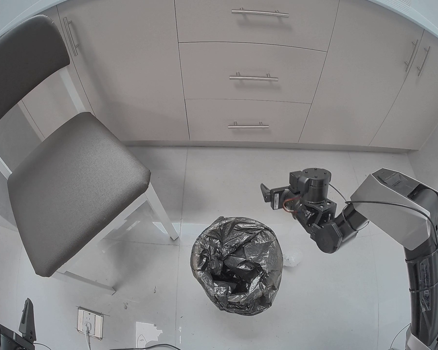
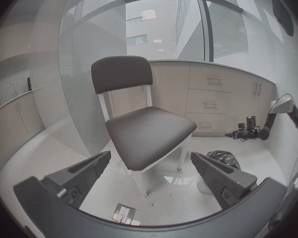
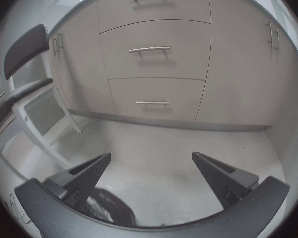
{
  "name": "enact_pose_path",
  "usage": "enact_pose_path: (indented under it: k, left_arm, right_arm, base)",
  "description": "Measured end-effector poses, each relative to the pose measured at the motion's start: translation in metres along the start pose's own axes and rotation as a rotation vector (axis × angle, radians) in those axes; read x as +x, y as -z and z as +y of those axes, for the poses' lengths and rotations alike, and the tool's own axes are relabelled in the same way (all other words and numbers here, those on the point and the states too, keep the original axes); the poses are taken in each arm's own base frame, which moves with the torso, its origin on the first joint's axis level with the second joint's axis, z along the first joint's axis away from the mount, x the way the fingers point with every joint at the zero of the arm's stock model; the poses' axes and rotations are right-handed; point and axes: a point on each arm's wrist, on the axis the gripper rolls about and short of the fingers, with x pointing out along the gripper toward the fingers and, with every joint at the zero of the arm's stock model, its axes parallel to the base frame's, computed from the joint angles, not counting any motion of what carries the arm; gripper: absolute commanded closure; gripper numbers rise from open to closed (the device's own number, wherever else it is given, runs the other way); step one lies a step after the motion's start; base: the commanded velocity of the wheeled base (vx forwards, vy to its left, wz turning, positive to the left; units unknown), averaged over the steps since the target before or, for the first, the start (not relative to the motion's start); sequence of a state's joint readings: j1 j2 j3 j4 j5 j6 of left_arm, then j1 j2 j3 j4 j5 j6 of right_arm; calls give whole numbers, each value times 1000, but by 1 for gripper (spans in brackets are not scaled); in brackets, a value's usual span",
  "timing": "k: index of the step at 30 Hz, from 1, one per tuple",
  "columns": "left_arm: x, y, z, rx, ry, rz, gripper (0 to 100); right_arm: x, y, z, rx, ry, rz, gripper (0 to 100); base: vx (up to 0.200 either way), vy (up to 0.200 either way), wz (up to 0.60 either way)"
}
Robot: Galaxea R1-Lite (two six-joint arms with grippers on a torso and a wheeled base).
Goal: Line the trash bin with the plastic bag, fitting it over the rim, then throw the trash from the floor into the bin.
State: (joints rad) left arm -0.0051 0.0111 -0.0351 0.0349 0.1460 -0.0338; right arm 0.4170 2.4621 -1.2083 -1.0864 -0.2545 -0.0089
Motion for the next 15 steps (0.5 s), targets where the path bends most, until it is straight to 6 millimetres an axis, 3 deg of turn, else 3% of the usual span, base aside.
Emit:
enact_pose_path:
  k: [10,13,15]
  left_arm:
    - [0,-1,0,-56,-6,1,0]
    - [0,-1,0,-65,-12,0,0]
    - [0,-1,0,-71,-16,0,0]
  right_arm:
    - [64,-37,0,9,126,-93,0]
    - [81,-30,-4,-9,161,-59,0]
    - [93,-9,-9,-41,185,20,0]
  base:
    - [0,0,0]
    - [0,0,0]
    - [0,0,0]
